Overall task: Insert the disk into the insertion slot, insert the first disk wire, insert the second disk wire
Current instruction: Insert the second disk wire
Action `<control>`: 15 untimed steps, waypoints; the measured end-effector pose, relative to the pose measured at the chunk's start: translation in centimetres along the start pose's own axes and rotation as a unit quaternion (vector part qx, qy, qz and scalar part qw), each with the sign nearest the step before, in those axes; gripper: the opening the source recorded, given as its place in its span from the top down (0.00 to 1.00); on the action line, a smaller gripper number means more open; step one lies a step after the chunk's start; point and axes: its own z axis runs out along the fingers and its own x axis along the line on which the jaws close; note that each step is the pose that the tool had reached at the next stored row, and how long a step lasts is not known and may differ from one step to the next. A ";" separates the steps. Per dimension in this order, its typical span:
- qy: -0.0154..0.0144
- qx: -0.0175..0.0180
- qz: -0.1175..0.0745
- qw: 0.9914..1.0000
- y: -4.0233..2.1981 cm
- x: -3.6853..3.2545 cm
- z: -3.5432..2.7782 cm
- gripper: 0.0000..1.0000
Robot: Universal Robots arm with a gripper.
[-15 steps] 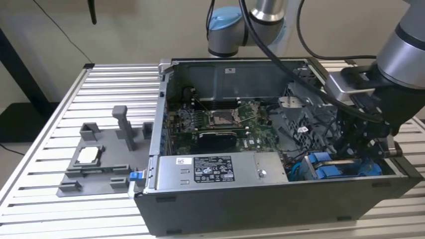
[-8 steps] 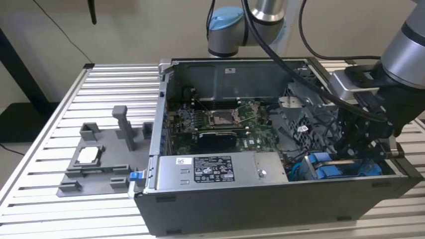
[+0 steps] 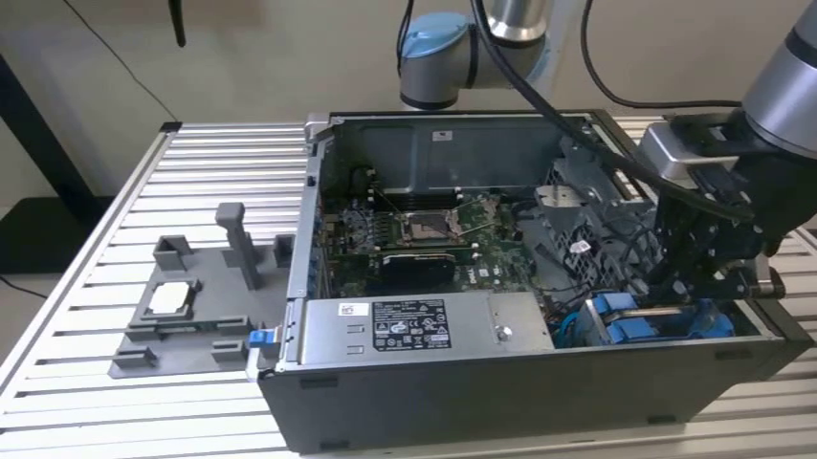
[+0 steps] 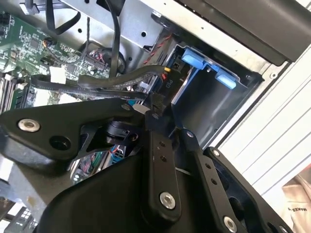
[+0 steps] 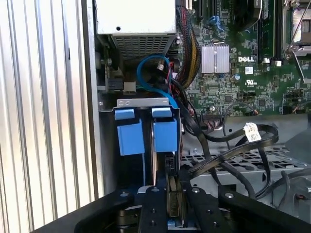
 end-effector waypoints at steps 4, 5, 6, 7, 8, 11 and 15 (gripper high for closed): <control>0.000 -0.002 0.006 1.000 -0.02 -0.10 -1.14 0.76; 0.000 -0.002 0.007 1.000 -0.03 -0.12 -1.32 0.76; 0.000 -0.002 0.007 1.000 -0.03 -0.12 -1.41 0.76; 0.000 -0.002 0.007 1.000 -0.03 -0.13 -1.49 0.76; 0.000 -0.001 0.007 1.000 -0.03 -0.13 -1.56 0.76; 0.000 -0.001 0.007 1.000 -0.03 -0.14 -1.57 0.76; 0.000 -0.001 0.007 1.000 -0.03 -0.14 -1.58 0.76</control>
